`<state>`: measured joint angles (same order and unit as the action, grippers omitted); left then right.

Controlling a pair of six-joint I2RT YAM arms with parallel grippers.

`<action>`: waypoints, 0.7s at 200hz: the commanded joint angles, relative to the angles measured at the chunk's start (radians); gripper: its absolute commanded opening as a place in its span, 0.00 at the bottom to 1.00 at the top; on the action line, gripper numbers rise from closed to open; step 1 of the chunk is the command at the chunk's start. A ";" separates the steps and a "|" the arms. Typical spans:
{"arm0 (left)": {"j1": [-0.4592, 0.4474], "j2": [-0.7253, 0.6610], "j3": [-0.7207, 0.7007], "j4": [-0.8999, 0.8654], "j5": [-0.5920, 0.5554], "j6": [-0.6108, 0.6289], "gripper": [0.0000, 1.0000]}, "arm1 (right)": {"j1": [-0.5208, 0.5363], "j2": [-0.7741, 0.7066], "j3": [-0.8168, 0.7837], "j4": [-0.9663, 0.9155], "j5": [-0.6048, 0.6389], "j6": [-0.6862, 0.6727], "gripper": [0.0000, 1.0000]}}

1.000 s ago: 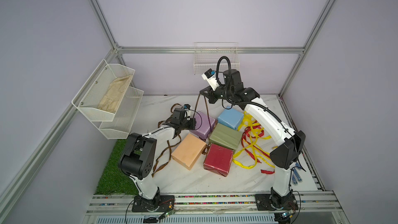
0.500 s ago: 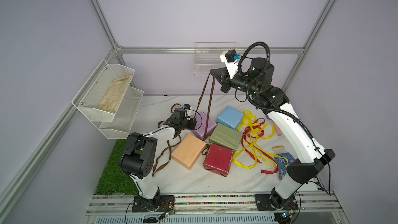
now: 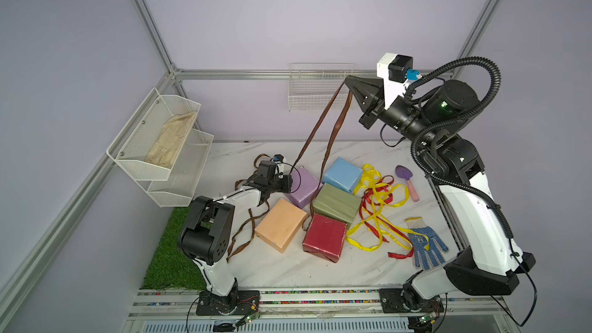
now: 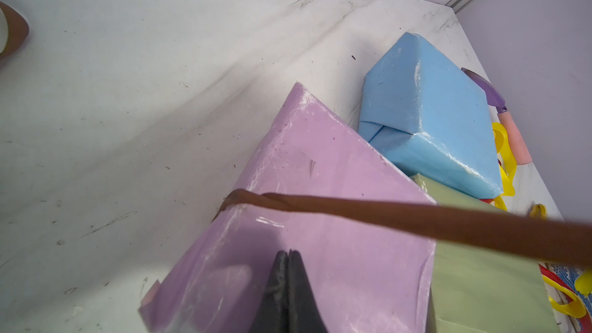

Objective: Untie the ribbon bows on the gift boxes
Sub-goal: Pull the ribbon from the gift box.

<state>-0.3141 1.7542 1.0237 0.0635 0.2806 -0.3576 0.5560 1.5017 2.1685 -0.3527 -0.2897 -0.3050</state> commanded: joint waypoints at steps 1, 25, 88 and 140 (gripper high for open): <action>0.006 0.033 -0.001 -0.014 -0.018 -0.010 0.02 | -0.005 -0.027 0.056 0.040 0.045 -0.061 0.00; 0.006 0.040 0.007 -0.016 -0.017 -0.013 0.02 | -0.005 -0.026 0.119 0.042 0.057 -0.083 0.00; 0.005 0.074 0.030 -0.022 -0.025 -0.013 0.02 | -0.005 -0.035 0.232 0.098 0.191 -0.182 0.00; 0.006 0.085 0.049 -0.031 -0.029 -0.012 0.02 | -0.005 -0.022 0.321 0.106 0.264 -0.258 0.00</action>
<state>-0.3141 1.7992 1.0496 0.1112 0.2813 -0.3592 0.5560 1.4845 2.4672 -0.2832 -0.0761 -0.4992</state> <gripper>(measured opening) 0.047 0.042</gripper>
